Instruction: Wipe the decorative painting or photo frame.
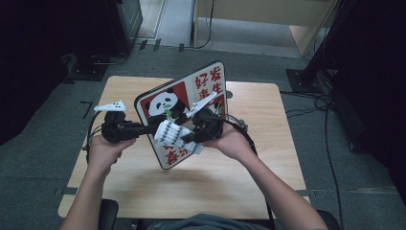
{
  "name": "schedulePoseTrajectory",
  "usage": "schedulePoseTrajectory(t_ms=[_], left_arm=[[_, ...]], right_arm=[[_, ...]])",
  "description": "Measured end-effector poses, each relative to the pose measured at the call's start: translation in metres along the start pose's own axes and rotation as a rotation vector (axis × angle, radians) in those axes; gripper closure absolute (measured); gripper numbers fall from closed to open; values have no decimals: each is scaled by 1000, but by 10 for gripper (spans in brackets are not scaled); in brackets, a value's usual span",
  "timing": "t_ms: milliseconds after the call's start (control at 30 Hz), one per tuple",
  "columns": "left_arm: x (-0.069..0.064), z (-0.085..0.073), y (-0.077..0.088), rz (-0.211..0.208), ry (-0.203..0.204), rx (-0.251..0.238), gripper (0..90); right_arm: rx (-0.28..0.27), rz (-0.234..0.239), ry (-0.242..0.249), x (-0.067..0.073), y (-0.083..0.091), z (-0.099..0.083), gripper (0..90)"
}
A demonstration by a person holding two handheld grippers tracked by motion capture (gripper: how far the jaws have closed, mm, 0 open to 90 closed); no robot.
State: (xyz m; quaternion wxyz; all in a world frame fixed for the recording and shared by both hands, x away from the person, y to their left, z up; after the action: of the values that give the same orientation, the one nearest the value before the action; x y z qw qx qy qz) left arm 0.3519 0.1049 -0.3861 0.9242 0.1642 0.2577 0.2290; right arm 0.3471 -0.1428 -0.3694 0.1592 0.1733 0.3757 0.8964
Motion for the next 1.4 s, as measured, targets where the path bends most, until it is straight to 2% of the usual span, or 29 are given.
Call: schedulePoseTrajectory(t_ms=[67, 233, 433, 667, 833, 967, 1133, 1300, 1400], left_arm=[[0, 0, 0, -2, 3, -3, 769], [1, 0, 0, -5, 3, -2, 769], [1, 0, 0, -5, 2, -2, 769], [0, 0, -1, 2, 1, -9, 771], [0, 0, -1, 4, -6, -6, 772], [0, 0, -1, 5, -6, -7, 773], [0, 0, 0, 10, -14, -7, 775], [0, 0, -1, 11, -13, -11, 776], [0, 0, -1, 16, -14, -12, 777]], right_arm=[[-18, -14, -4, -1, 13, 11, 808], [-51, -37, 2, 0, 34, 34, 808], [-97, -65, 26, 4, 59, 75, 807], [-143, -96, 33, 4, 72, 121, 806], [-152, -104, 24, 4, 67, 152, 802], [-121, -97, 26, 6, 48, 168, 801], [-101, -75, 20, 8, 27, 173, 776], [-125, -77, 8, 7, 21, 175, 739], [-128, -88, 13, 6, 17, 172, 750]])
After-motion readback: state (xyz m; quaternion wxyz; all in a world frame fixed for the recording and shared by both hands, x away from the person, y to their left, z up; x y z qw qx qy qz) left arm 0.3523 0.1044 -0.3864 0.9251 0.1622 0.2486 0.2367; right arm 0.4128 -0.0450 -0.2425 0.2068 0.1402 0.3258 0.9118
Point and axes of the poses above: each handheld gripper's, and its own axes: y roughly backward along the jaws, z roughly out of its top, x roughly to its left, the point moved 3 cm from there along -y, roughly forward along the jaws, and after that the axes turned 3 degrees about -x, right-handed, at the moved point
